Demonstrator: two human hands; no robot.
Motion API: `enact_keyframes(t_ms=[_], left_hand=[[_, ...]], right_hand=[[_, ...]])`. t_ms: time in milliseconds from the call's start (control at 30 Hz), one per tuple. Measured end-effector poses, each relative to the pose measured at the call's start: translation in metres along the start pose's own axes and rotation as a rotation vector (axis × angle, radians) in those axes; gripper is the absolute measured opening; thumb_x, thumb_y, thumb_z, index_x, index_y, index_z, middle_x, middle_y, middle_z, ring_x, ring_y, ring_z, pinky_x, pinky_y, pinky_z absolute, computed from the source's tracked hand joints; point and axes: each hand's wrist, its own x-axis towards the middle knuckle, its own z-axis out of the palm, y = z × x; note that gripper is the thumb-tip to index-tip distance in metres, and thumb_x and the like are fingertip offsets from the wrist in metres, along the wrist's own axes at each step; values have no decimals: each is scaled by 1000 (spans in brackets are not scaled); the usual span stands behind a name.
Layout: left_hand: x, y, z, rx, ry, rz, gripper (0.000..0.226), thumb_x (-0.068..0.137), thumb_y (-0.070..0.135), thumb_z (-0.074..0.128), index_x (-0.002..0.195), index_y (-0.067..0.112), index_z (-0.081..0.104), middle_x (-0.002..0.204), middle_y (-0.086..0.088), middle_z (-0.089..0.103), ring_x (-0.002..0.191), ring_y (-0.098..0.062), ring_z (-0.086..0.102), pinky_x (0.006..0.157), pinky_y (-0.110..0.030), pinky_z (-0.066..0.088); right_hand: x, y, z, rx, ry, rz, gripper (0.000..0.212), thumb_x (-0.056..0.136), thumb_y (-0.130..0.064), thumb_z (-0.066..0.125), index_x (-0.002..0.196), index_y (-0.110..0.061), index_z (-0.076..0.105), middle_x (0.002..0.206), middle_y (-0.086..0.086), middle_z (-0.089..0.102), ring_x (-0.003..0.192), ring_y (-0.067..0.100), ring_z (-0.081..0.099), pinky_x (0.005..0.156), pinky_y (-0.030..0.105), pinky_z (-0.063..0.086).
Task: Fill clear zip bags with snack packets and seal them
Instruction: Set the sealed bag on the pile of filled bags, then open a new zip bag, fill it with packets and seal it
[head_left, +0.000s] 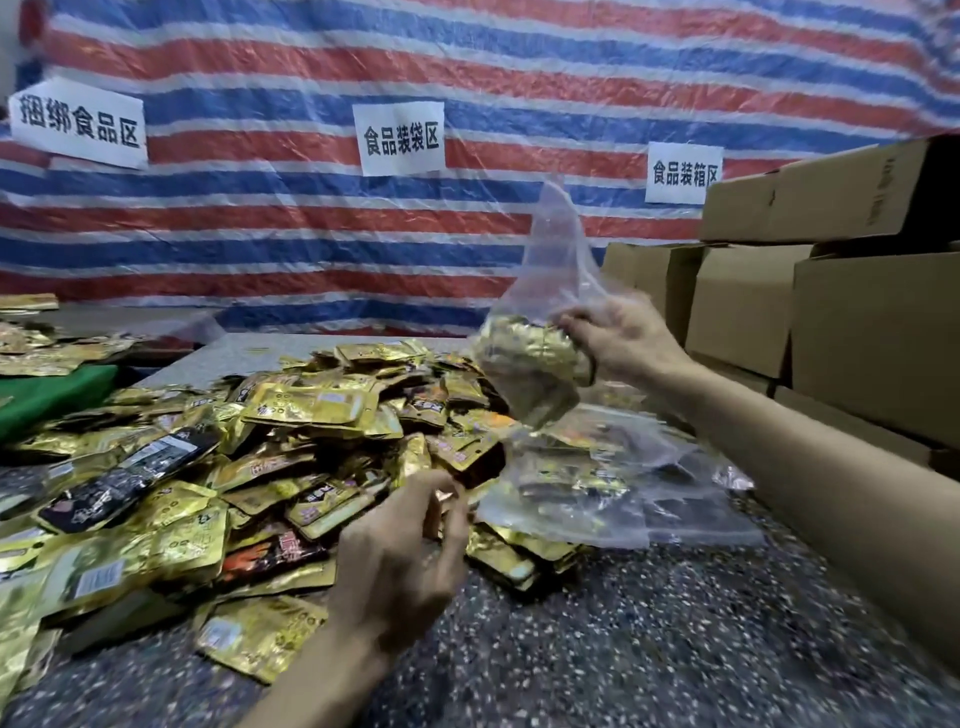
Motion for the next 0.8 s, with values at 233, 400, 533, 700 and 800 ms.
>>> enact_keyframes(t_ms=[233,400,533,700,800], left_hand=[[-10,-25,1,-66,-23,-132,19,92,41,46,88,24,55,54,8,48,55,-13,55,37,-13,34],[-8,-27,-1,-103,-39,-179,21,91,46,45,88,27,53,55,2,50,47,-17,50,36,-32,40],[-6,-28,1,-116,-56,-208,24,92,45,45,89,24,54,57,4,50,48,-15,50,40,-26,36],[-9,-31,2,-69,-86,-240,17,94,37,51,90,22,56,60,2,54,52,-13,52,45,-28,42],[-11,-32,-1,-43,-119,-263,20,92,45,46,90,27,54,66,5,55,58,-11,53,50,-32,46]], right_hand=[[19,67,5,-418,-35,171,31,94,-41,57,107,-17,72,104,6,74,92,29,68,78,40,56],[-10,87,25,-630,-565,452,82,75,-83,55,126,-18,60,132,14,60,126,43,50,106,61,36],[-45,60,58,-539,-113,83,68,79,-58,51,141,-29,47,156,4,36,149,30,14,114,67,3],[-107,18,113,-50,60,-157,23,82,-27,66,105,-25,64,116,-8,61,115,10,50,101,35,38],[-125,18,131,130,73,-152,17,83,-9,73,94,-19,65,104,-7,63,104,8,58,91,26,46]])
